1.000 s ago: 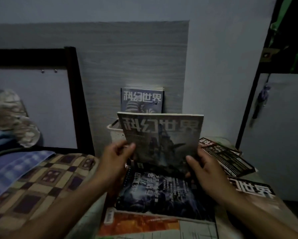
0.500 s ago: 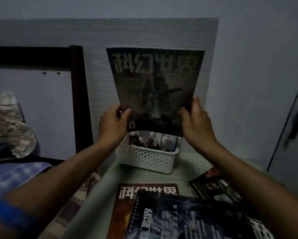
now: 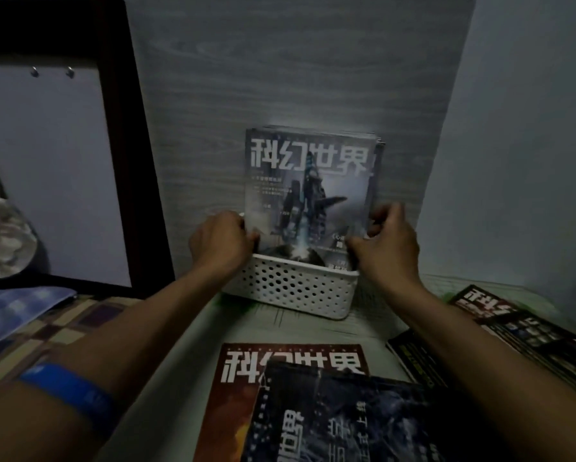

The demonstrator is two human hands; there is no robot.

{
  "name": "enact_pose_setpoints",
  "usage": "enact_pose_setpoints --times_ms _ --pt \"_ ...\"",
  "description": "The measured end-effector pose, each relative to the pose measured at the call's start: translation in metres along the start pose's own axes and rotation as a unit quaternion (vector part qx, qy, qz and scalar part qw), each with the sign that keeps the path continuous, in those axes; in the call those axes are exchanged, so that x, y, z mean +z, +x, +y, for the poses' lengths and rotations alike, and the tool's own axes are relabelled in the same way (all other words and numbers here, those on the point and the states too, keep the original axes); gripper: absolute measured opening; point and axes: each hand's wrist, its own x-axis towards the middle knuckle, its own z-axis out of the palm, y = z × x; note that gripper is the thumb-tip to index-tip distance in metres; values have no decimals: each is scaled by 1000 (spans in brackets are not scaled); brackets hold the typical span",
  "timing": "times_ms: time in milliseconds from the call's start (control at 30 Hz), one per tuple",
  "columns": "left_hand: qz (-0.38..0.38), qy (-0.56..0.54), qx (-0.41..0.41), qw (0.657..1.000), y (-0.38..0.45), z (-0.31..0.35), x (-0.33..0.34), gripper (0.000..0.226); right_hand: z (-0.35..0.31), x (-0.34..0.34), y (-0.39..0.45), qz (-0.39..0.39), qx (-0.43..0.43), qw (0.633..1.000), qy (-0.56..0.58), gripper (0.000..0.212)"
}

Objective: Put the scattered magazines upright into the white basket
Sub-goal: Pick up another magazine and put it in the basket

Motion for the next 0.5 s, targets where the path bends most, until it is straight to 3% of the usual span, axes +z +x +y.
enact_pose_setpoints --times_ms 67,133,200,267,400,433,500 --pt "-11 1 -2 1000 -3 3 -1 24 1 2 -3 22 29 999 23 34" --pt "-19 11 -3 1000 -10 6 -5 26 2 2 -7 8 23 1000 3 21" --pt "-29 -22 -8 999 -18 5 -6 32 -1 -4 -11 -36 32 999 22 10" --pt "-45 -122 -1 991 -35 2 -9 44 -5 -17 -19 -108 24 992 55 13" --pt "-9 -124 179 976 -109 -3 -23 43 -1 -65 -71 -227 -97 969 -5 19" --pt "-50 -121 210 969 -128 -1 -29 40 4 -78 -85 -268 -118 955 -47 22" --pt "-205 -78 234 947 -159 2 -39 49 14 -102 -104 -381 -110 903 -164 47"
